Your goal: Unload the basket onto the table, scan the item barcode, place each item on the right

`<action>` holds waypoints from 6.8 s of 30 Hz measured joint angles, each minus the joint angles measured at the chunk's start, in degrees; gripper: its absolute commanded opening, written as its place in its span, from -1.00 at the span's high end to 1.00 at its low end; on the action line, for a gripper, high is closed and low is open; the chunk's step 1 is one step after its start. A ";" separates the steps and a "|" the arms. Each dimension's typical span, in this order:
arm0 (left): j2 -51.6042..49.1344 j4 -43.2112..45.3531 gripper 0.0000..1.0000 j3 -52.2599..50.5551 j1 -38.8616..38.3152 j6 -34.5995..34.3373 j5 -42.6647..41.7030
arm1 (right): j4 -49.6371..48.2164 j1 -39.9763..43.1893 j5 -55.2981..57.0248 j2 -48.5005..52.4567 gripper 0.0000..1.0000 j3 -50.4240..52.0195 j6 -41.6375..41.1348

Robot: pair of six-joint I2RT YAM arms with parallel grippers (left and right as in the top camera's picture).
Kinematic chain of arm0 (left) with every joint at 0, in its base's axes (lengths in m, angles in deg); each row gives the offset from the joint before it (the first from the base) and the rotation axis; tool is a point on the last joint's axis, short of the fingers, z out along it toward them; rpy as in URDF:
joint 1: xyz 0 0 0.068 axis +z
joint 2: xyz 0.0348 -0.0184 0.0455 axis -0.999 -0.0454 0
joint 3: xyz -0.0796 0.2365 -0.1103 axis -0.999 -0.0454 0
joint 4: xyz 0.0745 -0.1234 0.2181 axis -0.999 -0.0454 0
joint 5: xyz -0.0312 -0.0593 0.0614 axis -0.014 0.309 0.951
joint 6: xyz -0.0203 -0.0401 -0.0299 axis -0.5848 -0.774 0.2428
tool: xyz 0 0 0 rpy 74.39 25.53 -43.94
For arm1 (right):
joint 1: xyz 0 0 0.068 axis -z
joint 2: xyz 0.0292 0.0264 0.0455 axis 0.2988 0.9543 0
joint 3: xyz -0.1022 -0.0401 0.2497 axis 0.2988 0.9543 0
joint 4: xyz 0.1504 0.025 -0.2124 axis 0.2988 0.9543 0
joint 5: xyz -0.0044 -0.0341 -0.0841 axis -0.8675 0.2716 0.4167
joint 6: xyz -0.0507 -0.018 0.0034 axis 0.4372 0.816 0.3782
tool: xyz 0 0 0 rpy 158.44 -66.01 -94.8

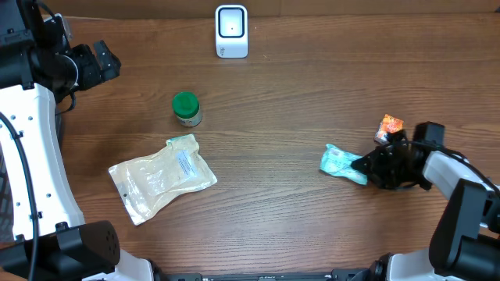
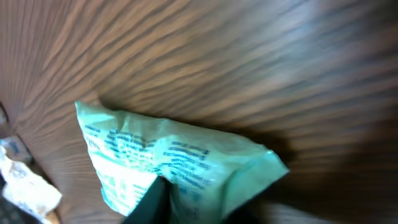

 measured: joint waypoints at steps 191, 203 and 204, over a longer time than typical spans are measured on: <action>-0.02 0.02 -0.99 0.00 0.00 0.00 0.00 | 25.62 -4.83 26.80 11.87 -0.25 -40.02 -8.90; 0.00 0.02 -0.99 0.00 0.00 0.00 -0.02 | 42.66 -4.90 19.67 11.87 -0.22 -51.69 -1.95; 0.00 0.02 -0.99 0.00 0.00 0.00 -0.02 | 45.03 -5.11 18.03 11.87 -0.22 -54.45 -1.18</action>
